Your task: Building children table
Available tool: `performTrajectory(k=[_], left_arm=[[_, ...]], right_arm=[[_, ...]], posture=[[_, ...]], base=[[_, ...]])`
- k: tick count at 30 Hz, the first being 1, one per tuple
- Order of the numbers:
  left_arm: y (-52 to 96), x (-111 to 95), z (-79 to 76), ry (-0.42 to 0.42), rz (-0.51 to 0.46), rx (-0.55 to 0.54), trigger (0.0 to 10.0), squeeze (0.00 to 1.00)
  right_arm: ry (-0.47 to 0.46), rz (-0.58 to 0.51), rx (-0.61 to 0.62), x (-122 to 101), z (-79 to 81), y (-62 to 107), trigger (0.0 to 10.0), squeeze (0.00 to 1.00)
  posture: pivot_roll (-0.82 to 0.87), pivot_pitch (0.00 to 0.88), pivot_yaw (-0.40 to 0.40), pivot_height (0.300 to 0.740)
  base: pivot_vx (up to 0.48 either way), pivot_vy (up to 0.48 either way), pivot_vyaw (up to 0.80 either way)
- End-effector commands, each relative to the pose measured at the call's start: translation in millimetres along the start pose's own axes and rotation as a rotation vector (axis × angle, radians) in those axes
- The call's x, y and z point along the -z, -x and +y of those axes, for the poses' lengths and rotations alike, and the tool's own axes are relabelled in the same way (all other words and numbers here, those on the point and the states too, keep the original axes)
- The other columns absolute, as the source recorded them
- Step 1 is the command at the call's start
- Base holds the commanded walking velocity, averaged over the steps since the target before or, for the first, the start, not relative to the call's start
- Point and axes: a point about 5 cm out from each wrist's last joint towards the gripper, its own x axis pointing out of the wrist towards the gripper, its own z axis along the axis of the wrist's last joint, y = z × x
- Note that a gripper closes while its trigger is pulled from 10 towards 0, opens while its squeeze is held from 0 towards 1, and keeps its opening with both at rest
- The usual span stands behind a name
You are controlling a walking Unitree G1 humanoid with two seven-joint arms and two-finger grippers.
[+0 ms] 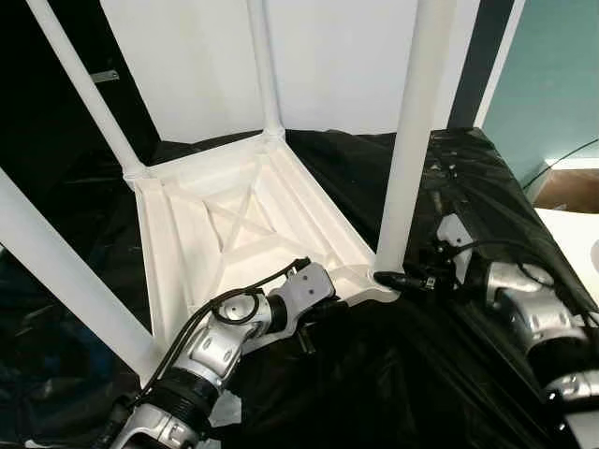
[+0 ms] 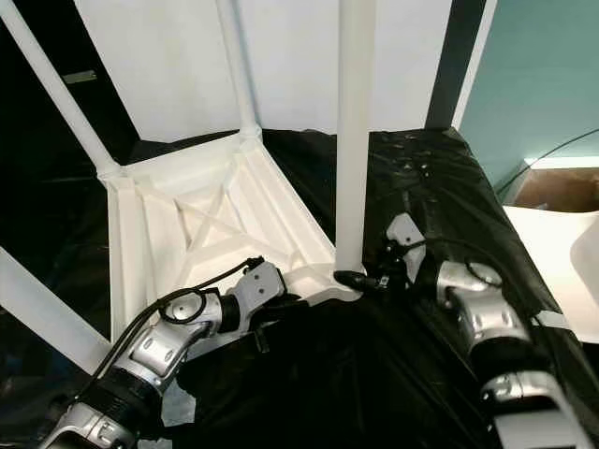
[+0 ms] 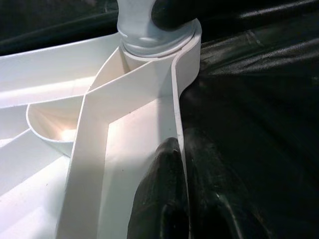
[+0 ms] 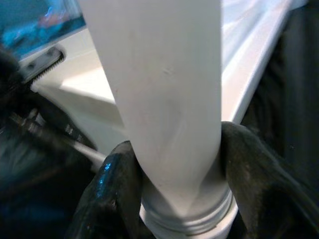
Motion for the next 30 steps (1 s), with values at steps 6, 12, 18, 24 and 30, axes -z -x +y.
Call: performTrajectory(k=[6,12,18,24,30], left_arm=[[5.3,57,-22.9,0.145,0.227,0.039,10.0,0.0],[5.5,58,-23.7,0.142,0.23,0.045,10.0,0.0],[2.2,54,-22.6,0.135,0.222,0.047,10.0,0.0],[2.1,56,-24.8,0.141,0.223,0.047,10.0,0.0],[1.8,55,-24.7,0.141,0.222,0.045,10.0,0.0]], right_arm=[[-0.062,-0.165,0.585,11,40.8,-3.8,0.0,0.0],[-0.077,-0.179,0.682,11,38.8,-1.3,0.0,0.0],[-0.084,-0.15,0.605,12,44.0,-12.0,4.5,0.0],[-0.055,-0.11,0.32,7,52.5,-28.4,10.0,0.02],[0.045,-0.073,0.152,-4,34.4,-24.2,10.0,0.0]], posture=[[0.03,0.0,0.025,0.74],[0.02,0.0,0.031,0.74],[0.02,0.0,0.029,0.74],[0.01,0.0,0.03,0.74],[0.01,0.0,0.029,0.74]], base=[[0.0,0.0,0.0],[0.0,0.0,0.0],[0.0,0.0,0.0],[0.0,0.0,0.0],[0.0,0.0,0.0]])
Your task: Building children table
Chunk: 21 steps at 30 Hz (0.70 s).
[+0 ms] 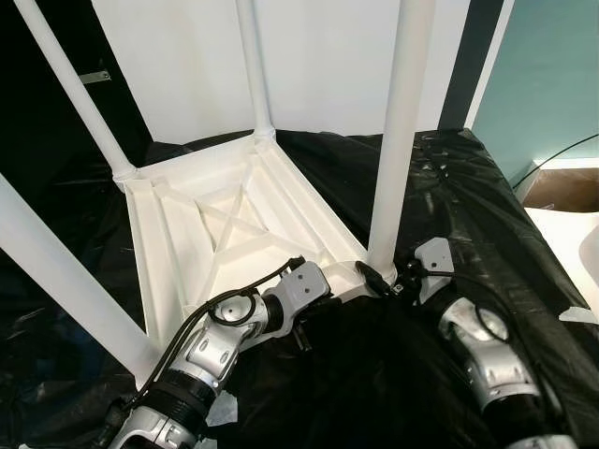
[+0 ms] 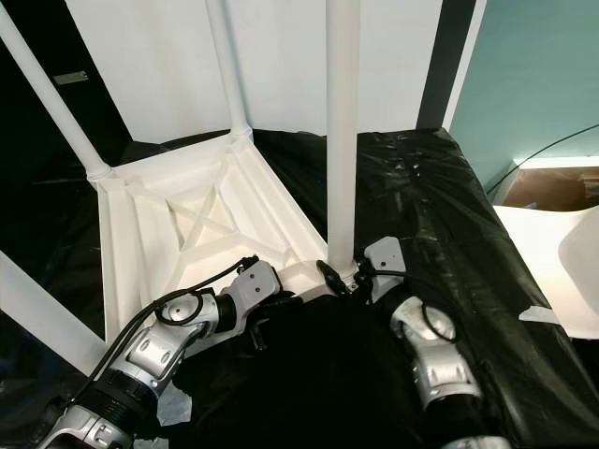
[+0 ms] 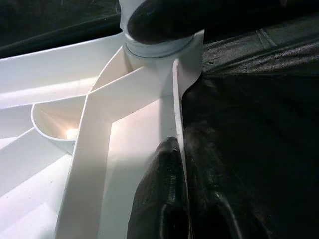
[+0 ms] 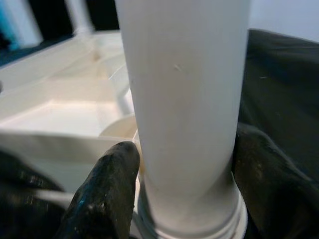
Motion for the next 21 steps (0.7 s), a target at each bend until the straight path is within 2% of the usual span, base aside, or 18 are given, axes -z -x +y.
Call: performTrajectory(k=[1,4,6,7,8,14,16,18,21], left_arm=[[0.6,53,-24.9,0.136,0.215,0.075,10.0,0.0],[0.1,52,-25.1,0.135,0.213,0.077,10.0,0.0],[0.1,52,-25.2,0.134,0.212,0.077,10.0,0.0],[0.3,52,-25.4,0.135,0.212,0.077,10.0,0.0],[0.6,52,-25.5,0.136,0.212,0.076,10.0,0.0],[2.1,54,-26.9,0.144,0.214,0.074,10.0,0.0],[2.2,54,-27.3,0.146,0.214,0.074,10.0,0.0],[2.5,55,-27.7,0.149,0.215,0.072,10.0,0.0],[2.5,55,-27.6,0.15,0.215,0.071,10.0,0.0]], right_arm=[[0.007,-0.006,-0.11,-4,2.0,-6.9,10.0,0.0],[0.058,0.045,-0.228,-6,-11.7,-5.8,10.0,0.0],[0.064,0.055,-0.246,-6,-13.9,-5.5,10.0,0.0],[0.071,0.065,-0.262,-6,-17.2,-5.3,8.3,0.0],[0.073,0.065,-0.283,-8,-20.9,-5.0,0.0,0.0],[0.049,0.106,-0.399,-7,-25.8,1.2,0.0,0.0],[0.04,0.116,-0.405,-5,-25.5,2.7,0.0,0.0],[-0.03,0.105,-0.363,-1,-21.2,3.3,0.0,0.0],[-0.063,0.093,-0.336,1,-18.1,2.6,0.0,0.0]], posture=[[0.01,0.0,0.029,0.74],[0.01,0.0,0.028,0.74],[0.01,0.0,0.028,0.74],[0.01,0.0,0.027,0.74],[0.02,0.0,0.026,0.74],[0.03,0.0,0.023,0.74],[0.03,0.0,0.023,0.74],[0.03,0.0,0.02,0.74],[0.03,0.0,0.02,0.74]], base=[[0.0,0.0,0.0],[0.0,0.0,0.0],[0.0,0.0,0.0],[0.0,0.0,0.0],[0.0,0.0,0.0],[0.0,0.0,0.0],[0.0,0.0,0.0],[0.0,0.0,0.0],[0.0,0.0,0.0]])
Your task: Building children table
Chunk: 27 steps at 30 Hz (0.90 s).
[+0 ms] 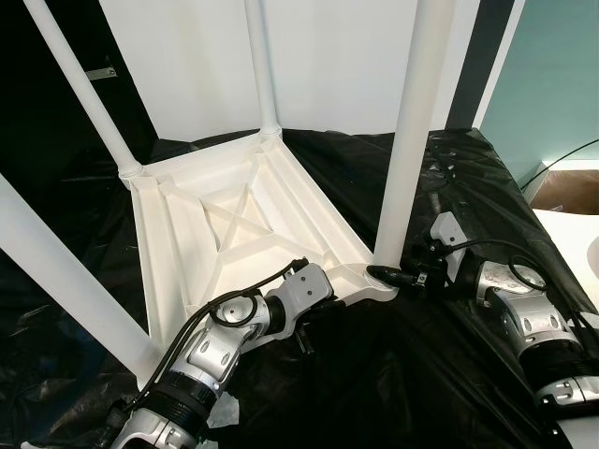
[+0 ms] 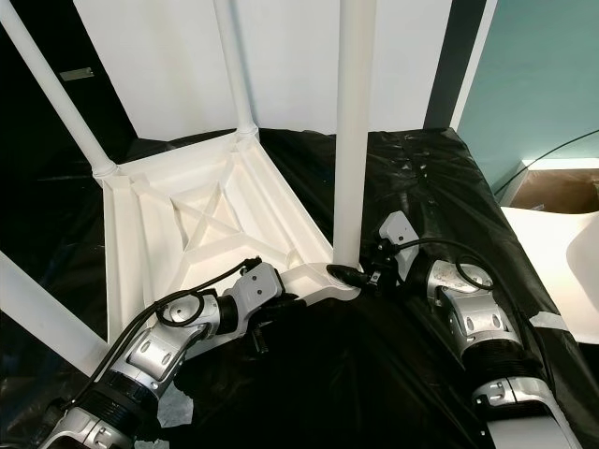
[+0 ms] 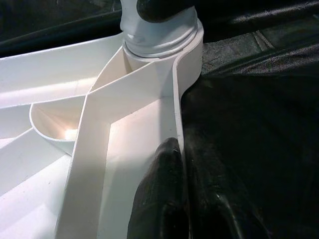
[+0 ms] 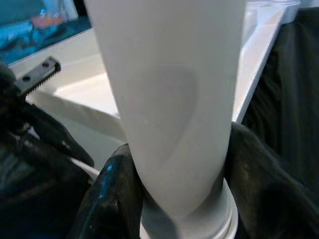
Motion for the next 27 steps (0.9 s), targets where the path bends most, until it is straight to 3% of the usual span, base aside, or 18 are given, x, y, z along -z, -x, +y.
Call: performTrajectory(k=[1,2,3,4,5,6,7,10,19,20,21,22,23,27], left_arm=[[2.9,58,-24.9,0.157,0.224,0.063,10.0,0.0],[3.0,58,-24.8,0.158,0.224,0.062,10.0,0.0],[3.0,58,-24.8,0.158,0.224,0.062,10.0,0.0],[2.5,58,-24.9,0.157,0.224,0.063,10.0,0.0],[2.5,58,-24.9,0.157,0.224,0.063,10.0,0.0],[1.9,57,-25.2,0.157,0.222,0.065,10.0,0.0],[1.5,57,-25.5,0.158,0.221,0.067,10.0,0.0],[1.3,56,-25.6,0.15,0.224,0.077,10.0,0.0],[0.2,55,-23.7,0.139,0.227,0.08,10.0,0.0],[-0.1,55,-24.1,0.139,0.226,0.08,10.0,0.0],[-0.3,56,-25.6,0.14,0.226,0.081,10.0,0.0],[-0.3,56,-25.6,0.14,0.226,0.081,10.0,0.0],[0.0,57,-27.9,0.144,0.228,0.082,10.0,0.0],[1.1,58,-27.8,0.146,0.231,0.081,10.0,0.0]], right_arm=[[-0.066,-0.013,0.058,12,16.7,-10.3,0.0,0.0],[-0.072,-0.054,0.226,14,20.8,-14.3,0.0,0.0],[-0.072,-0.054,0.226,14,20.8,-14.3,0.0,0.0],[-0.085,-0.106,0.437,16,24.9,-14.5,0.0,0.0],[-0.085,-0.106,0.437,16,24.9,-14.5,0.0,0.0],[-0.094,-0.142,0.595,17,30.1,-12.8,0.0,0.0],[-0.099,-0.161,0.675,17,33.1,-11.0,0.0,0.0],[-0.097,-0.18,0.749,15,37.9,-10.8,0.0,0.0],[-0.076,-0.187,0.752,10,40.1,-11.1,0.0,0.0],[-0.081,-0.175,0.715,11,42.6,-14.7,4.0,0.0],[-0.089,-0.167,0.662,12,46.6,-19.3,10.0,0.0],[-0.089,-0.167,0.662,12,46.6,-19.3,10.0,0.0],[-0.117,-0.181,0.54,10,51.1,-25.2,10.0,1.0],[-0.092,-0.133,0.399,12,50.3,-26.5,10.0,1.0]], posture=[[0.03,0.0,0.017,0.74],[0.03,0.0,0.016,0.74],[0.03,0.0,0.016,0.74],[0.03,0.0,0.019,0.74],[0.03,0.0,0.019,0.74],[0.03,0.0,0.022,0.74],[0.02,0.0,0.028,0.74],[0.01,0.0,0.036,0.74],[0.01,0.0,0.032,0.74],[0.01,0.0,0.031,0.74],[0.01,0.0,0.031,0.74],[0.01,0.0,0.031,0.74],[0.01,0.0,0.032,0.74],[0.01,0.0,0.032,0.74]], base=[[0.0,0.0,0.0],[0.0,0.0,0.0],[0.0,0.0,0.0],[0.0,0.0,0.0],[0.0,0.0,0.0],[0.0,0.0,0.0],[0.0,0.0,0.0],[0.0,0.0,0.0],[0.0,0.0,0.0],[0.0,0.0,0.0],[0.0,0.0,0.0],[0.0,0.0,0.0],[0.0,0.0,0.0],[0.0,0.0,0.0]])
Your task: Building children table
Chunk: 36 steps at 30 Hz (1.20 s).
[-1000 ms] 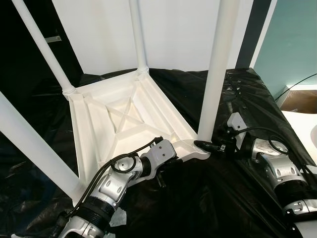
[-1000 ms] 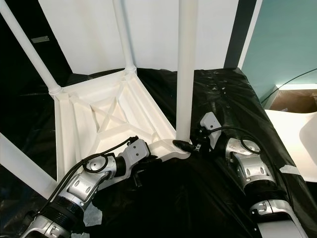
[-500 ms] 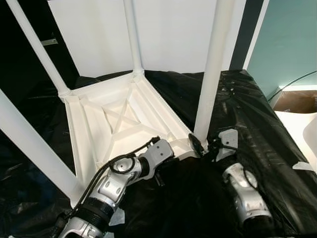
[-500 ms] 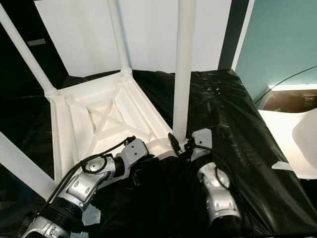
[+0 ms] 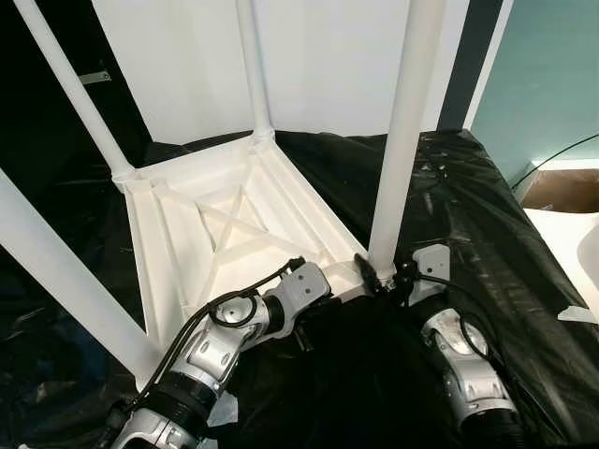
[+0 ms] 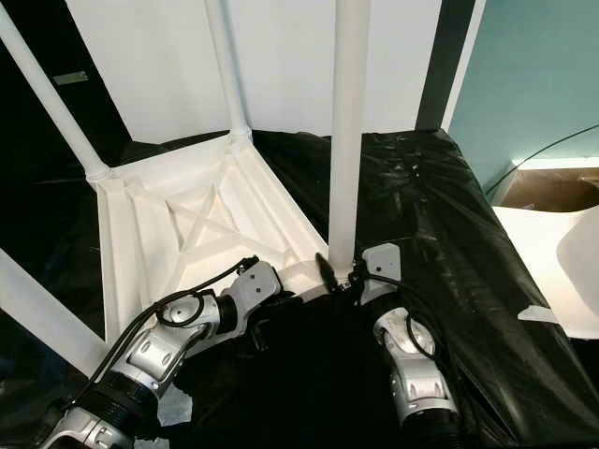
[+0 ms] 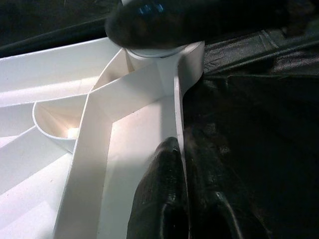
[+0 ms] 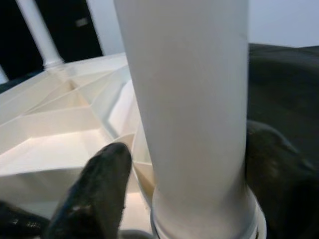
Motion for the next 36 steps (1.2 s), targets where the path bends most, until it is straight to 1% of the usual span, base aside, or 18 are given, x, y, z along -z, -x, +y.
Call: performTrajectory(k=[1,3,4,5,7,8,10,11,14,15,17,19,23,27,32,34,35,36], left_arm=[[1.7,56,-26.8,0.127,0.227,0.09,10.0,0.0],[1.7,56,-26.8,0.127,0.227,0.09,10.0,0.0],[1.7,56,-26.3,0.125,0.228,0.09,10.0,0.0],[1.7,56,-26.3,0.125,0.228,0.09,10.0,0.0],[-0.1,54,-25.2,0.119,0.226,0.093,10.0,0.0],[-0.9,53,-25.0,0.117,0.225,0.095,10.0,0.0],[-1.6,52,-25.0,0.114,0.224,0.098,10.0,0.0],[-1.6,52,-25.0,0.114,0.224,0.098,10.0,0.0],[-0.3,53,-24.3,0.112,0.226,0.098,10.0,0.0],[-0.3,53,-24.3,0.112,0.226,0.098,10.0,0.0],[0.7,53,-23.6,0.111,0.228,0.097,10.0,0.0],[1.1,53,-23.3,0.111,0.229,0.096,10.0,0.0],[1.2,53,-22.5,0.114,0.228,0.091,10.0,0.0],[1.5,54,-21.9,0.115,0.228,0.086,10.0,0.0],[1.6,54,-21.8,0.116,0.229,0.085,10.0,0.0],[1.7,54,-21.8,0.117,0.229,0.082,10.0,0.0],[1.7,54,-21.8,0.12,0.227,0.079,10.0,0.0],[1.7,54,-21.8,0.12,0.227,0.079,10.0,0.0]], right_arm=[[0.02,0.038,-0.143,0,2.4,-4.7,10.0,0.1],[0.02,0.038,-0.143,0,2.4,-4.7,10.0,0.1],[0.042,0.055,-0.187,0,-4.4,-5.0,10.0,0.0],[0.042,0.055,-0.187,0,-4.4,-5.0,10.0,0.0],[0.104,0.08,-0.29,-9,-25.6,-9.4,10.0,0.0],[0.124,0.093,-0.325,-12,-32.9,-10.6,10.0,0.0],[0.142,0.117,-0.375,-14,-39.5,-10.4,10.0,0.0],[0.142,0.117,-0.375,-14,-39.5,-10.4,10.0,0.0],[0.181,0.187,-0.469,-11,-51.1,-8.7,10.0,0.0],[0.181,0.187,-0.469,-11,-51.1,-8.7,10.0,0.0],[0.208,0.213,-0.499,-12,-57.3,-10.1,10.0,0.0],[0.208,0.222,-0.545,-14,-60.9,-11.6,0.0,0.0],[0.204,0.231,-0.61,-18,-65.3,-13.3,0.0,0.0],[0.216,0.23,-0.611,-22,-74.1,-14.7,0.0,0.0],[0.204,0.216,-0.594,-18,-75.9,-10.6,0.0,0.0],[0.159,0.127,-0.512,-13,-63.3,-9.1,0.0,0.0],[0.121,0.053,-0.388,-10,-52.9,-8.8,0.0,0.0],[0.121,0.053,-0.388,-10,-52.9,-8.8,0.0,0.0]], posture=[[0.0,0.0,0.034,0.74],[0.0,0.0,0.034,0.74],[0.0,0.0,0.034,0.74],[0.0,0.0,0.034,0.74],[0.0,0.0,0.038,0.74],[0.0,0.0,0.038,0.74],[0.0,0.0,0.038,0.74],[0.0,0.0,0.038,0.74],[0.0,0.0,0.047,0.74],[0.0,0.0,0.047,0.74],[0.0,0.0,0.048,0.74],[0.0,0.0,0.048,0.74],[0.01,0.0,0.043,0.74],[0.01,0.0,0.041,0.74],[0.01,0.0,0.041,0.74],[0.01,0.0,0.041,0.74],[0.01,0.0,0.041,0.74],[0.01,0.0,0.041,0.74]], base=[[0.0,0.0,0.0],[0.0,0.0,0.0],[0.0,0.0,0.0],[0.0,0.0,0.0],[0.0,0.0,0.0],[0.0,0.0,0.0],[0.0,0.0,0.0],[0.0,0.0,0.0],[0.0,0.0,0.0],[0.0,0.0,0.0],[0.0,0.0,0.0],[0.0,0.0,0.0],[0.0,0.0,0.0],[0.0,0.0,0.0],[0.0,0.0,0.0],[0.0,0.0,0.0],[0.0,0.0,0.0],[0.0,0.0,0.0]])
